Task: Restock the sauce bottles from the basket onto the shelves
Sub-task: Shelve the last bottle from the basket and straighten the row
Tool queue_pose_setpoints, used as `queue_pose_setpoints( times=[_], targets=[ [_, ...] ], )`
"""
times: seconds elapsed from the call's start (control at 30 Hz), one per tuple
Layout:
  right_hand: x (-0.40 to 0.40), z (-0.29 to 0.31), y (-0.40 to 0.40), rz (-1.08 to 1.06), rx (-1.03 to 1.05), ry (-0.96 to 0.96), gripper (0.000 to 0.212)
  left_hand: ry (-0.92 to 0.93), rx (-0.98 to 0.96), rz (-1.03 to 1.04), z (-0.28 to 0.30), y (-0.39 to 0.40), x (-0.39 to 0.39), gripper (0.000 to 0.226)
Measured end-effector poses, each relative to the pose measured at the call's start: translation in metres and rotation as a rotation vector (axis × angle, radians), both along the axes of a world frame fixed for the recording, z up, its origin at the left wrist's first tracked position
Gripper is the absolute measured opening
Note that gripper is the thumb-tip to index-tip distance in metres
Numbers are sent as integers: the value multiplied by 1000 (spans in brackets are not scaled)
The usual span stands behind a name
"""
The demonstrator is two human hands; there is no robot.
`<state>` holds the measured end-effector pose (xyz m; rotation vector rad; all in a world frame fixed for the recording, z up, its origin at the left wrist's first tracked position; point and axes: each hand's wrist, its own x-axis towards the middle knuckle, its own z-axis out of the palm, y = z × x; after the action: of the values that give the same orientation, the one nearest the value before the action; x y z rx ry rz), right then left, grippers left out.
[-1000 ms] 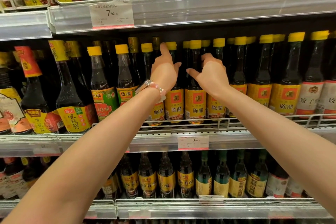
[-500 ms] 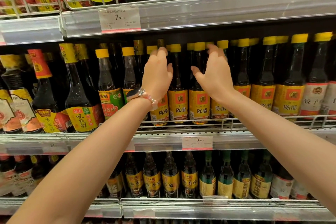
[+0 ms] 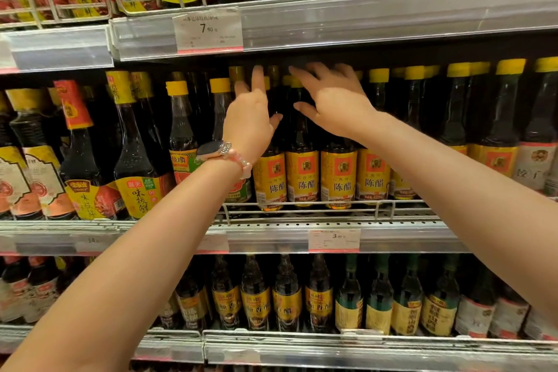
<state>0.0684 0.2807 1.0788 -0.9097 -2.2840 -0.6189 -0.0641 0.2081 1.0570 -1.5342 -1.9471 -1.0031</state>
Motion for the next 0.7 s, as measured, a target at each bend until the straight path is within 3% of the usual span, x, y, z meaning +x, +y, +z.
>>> queue_pose_setpoints(
  times=[0.27,0.7],
  targets=[
    [-10,-2,-4,-95,-35,-25,57,-60,5,-46,-1,4,-11,85],
    [-16,2,-2,-96,-95,94,57,-214,-57,-171,3,2,-16,83]
  ],
)
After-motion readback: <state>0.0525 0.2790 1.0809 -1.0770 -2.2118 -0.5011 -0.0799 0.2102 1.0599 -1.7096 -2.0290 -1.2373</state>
